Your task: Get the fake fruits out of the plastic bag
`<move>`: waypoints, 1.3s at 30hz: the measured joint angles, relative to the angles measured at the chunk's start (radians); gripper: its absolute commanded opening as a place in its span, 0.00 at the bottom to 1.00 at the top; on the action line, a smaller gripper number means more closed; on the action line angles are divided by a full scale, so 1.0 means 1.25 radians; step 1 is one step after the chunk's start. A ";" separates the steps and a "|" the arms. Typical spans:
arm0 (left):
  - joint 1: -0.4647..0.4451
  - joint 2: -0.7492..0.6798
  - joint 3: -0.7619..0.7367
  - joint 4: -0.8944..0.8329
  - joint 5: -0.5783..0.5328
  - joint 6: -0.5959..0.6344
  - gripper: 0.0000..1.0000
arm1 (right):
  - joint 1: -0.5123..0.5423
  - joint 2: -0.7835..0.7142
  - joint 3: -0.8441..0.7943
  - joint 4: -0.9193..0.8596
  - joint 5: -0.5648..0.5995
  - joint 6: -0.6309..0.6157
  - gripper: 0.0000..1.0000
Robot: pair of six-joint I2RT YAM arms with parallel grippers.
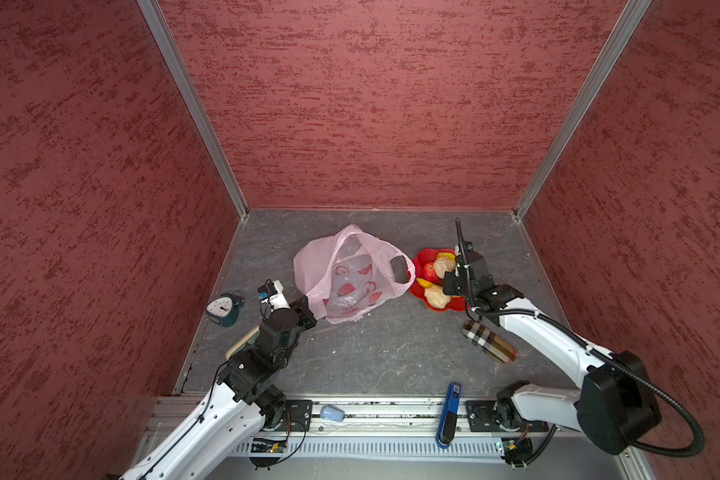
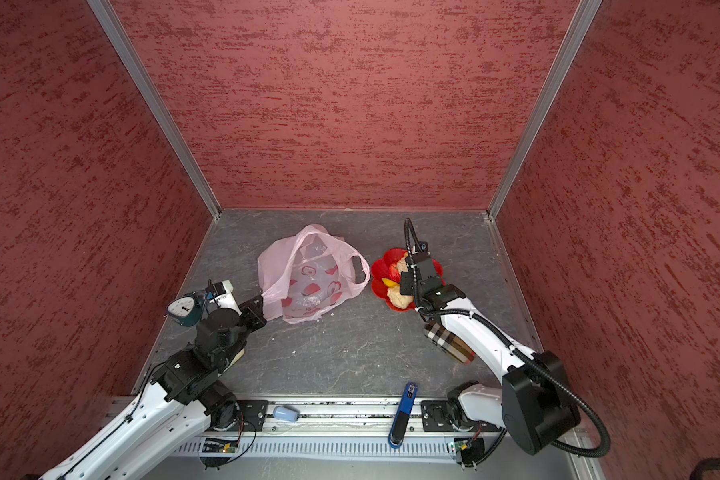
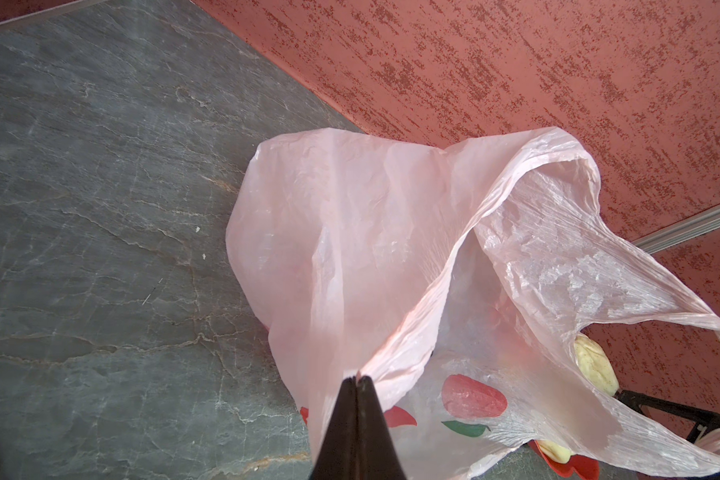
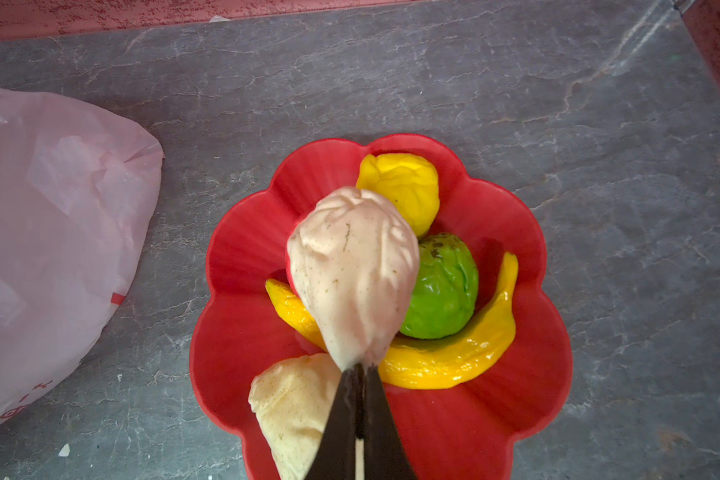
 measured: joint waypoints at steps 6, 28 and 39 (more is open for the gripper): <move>0.000 0.000 0.000 0.000 0.000 0.000 0.06 | 0.000 -0.002 -0.019 0.000 -0.002 0.010 0.00; 0.000 -0.001 0.000 0.000 0.004 0.000 0.06 | -0.002 -0.030 -0.074 0.012 -0.030 0.046 0.00; 0.000 0.000 0.000 0.000 0.009 0.000 0.06 | -0.002 -0.030 -0.078 0.021 -0.039 0.051 0.00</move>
